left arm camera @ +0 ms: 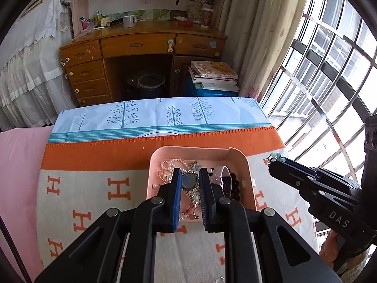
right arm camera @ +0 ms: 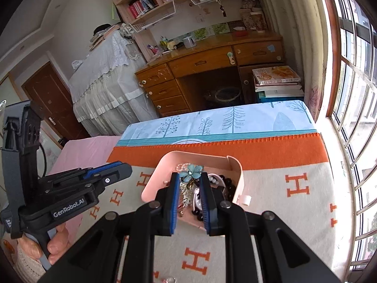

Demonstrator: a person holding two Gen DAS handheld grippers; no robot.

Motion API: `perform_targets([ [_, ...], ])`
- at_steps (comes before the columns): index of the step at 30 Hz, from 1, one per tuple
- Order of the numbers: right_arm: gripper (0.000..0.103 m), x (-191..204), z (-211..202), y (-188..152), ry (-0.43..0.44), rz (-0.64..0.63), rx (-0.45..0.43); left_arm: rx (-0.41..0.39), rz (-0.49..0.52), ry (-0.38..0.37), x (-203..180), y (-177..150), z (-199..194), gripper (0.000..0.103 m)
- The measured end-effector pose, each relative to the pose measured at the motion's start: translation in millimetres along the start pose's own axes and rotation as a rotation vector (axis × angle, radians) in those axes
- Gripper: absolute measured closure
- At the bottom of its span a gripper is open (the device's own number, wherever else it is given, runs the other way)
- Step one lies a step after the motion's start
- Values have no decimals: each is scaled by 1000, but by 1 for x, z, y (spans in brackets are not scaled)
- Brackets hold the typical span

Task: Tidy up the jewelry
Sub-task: 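Carry the ring and flower earring into the pink box and open both tools, then withdraw both tools from the box and move toward the last two rings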

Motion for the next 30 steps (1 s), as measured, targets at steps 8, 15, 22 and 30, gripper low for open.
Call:
perform_targets([
  [8,85,-20,72,-2,-101,35,132,52,-21,24,19,4,52,60],
  [15,85,-23,74,-13,-83,48,160,23,-8,64,25,-3,47,35],
  [22,85,-8,23,-24,-25,23,88,12,2,85,26,-23,17,35],
  [30,85,8,-26,-72,36,-12,64,-17,10,96,22,-64,-34,30],
])
Point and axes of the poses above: each gripper's, at about its wrist camera, not at the fingertips, and z roughly the way its jaws point, x to its left, y to its top, the point moved 8 cm from there along z, roughly the way its jaws point, and after that the axes turned 12 degrees about -y, right-handed, at the moved point
